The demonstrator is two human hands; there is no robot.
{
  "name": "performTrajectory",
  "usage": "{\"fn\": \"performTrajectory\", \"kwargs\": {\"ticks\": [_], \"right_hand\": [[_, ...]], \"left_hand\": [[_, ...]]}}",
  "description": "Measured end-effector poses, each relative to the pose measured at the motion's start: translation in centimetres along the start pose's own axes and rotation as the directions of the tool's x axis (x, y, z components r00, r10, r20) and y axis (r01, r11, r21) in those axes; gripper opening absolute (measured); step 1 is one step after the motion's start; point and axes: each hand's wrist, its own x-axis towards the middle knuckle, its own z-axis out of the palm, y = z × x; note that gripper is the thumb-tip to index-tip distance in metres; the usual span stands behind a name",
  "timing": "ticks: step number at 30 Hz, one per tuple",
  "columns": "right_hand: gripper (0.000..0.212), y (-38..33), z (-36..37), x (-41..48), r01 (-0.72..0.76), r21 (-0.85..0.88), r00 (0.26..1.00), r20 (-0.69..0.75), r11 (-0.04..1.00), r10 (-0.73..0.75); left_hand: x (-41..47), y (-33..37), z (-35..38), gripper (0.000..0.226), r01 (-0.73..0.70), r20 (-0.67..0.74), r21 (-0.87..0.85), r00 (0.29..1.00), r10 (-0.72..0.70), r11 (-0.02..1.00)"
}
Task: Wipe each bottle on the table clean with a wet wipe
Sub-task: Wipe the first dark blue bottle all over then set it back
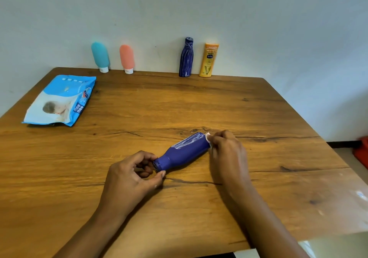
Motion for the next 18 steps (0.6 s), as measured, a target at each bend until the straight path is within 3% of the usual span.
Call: {"fn": "performTrajectory", "kwargs": {"ticks": [6,11,16,18], "right_hand": [[0.042,-5.3,0.2,-4.2,0.300,-0.042,0.940,0.182,0.953,-0.288],[0.033,-2.1,-0.1,-0.4,0.139,-0.110,0.988,0.076,0.984,-0.131],[0.045,-5.7,0.0,-4.6,0.288,-0.022,0.942,0.188,0.957,-0.279],[0.039,-3.9,0.0,-2.8,0.250,-0.033,0.958,0.151,0.968,-0.242]], "left_hand": [[-0.1,0.0,0.0,0.043,-0.046,-0.005,0.022,0.999,0.046,0.999],[-0.2,0.1,-0.1,0.049,-0.147,0.025,0.105,0.989,0.145,0.983],[-0.1,0.0,-0.1,0.047,-0.188,0.034,0.122,0.982,0.185,0.975],[-0.2,0.0,-0.1,0.045,-0.211,0.044,0.132,0.977,0.207,0.968]]}}
